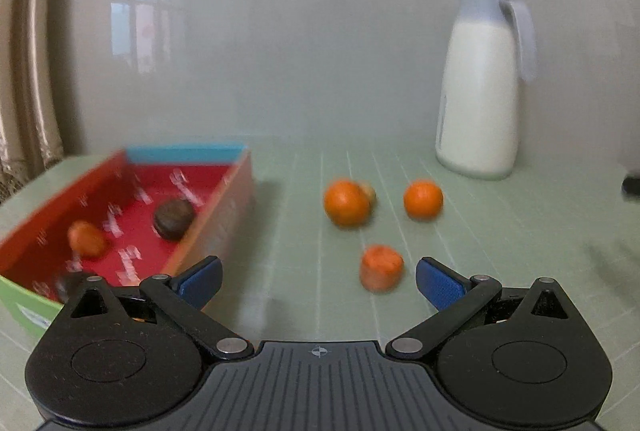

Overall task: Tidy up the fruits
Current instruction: 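Reach the left gripper to the orange-brown cylinder piece and grasp it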

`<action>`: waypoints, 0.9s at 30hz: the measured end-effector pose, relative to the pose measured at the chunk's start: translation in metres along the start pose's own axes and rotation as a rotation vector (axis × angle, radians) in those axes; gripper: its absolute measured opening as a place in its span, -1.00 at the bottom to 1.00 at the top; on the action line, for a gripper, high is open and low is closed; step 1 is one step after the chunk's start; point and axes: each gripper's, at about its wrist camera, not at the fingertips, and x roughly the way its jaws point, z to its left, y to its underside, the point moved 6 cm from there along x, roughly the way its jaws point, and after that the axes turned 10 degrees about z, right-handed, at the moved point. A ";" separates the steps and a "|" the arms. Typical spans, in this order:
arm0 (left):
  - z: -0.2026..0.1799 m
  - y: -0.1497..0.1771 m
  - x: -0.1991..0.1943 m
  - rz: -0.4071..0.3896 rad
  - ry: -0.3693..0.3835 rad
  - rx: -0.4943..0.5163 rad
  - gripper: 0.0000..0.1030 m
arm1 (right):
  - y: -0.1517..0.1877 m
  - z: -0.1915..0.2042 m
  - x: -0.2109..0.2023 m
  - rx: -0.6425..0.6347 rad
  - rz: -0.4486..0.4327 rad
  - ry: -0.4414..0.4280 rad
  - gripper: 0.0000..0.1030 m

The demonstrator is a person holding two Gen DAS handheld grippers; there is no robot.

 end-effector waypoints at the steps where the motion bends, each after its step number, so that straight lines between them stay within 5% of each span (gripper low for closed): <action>1: -0.005 -0.001 0.002 -0.003 0.002 0.013 0.99 | -0.001 -0.001 0.000 0.001 -0.001 -0.004 0.07; 5: -0.013 -0.006 0.009 0.003 -0.007 0.017 0.99 | -0.006 -0.004 0.004 0.009 -0.008 -0.021 0.08; 9: -0.014 -0.011 0.021 0.039 -0.007 0.002 0.54 | -0.008 -0.002 0.011 0.007 -0.007 -0.038 0.09; 16: -0.026 -0.015 0.032 0.066 -0.014 0.015 0.49 | -0.008 -0.009 0.028 -0.003 0.017 -0.016 0.10; 27: -0.040 -0.017 0.048 0.129 0.019 0.018 -0.05 | -0.005 -0.023 0.048 0.031 0.069 0.040 0.12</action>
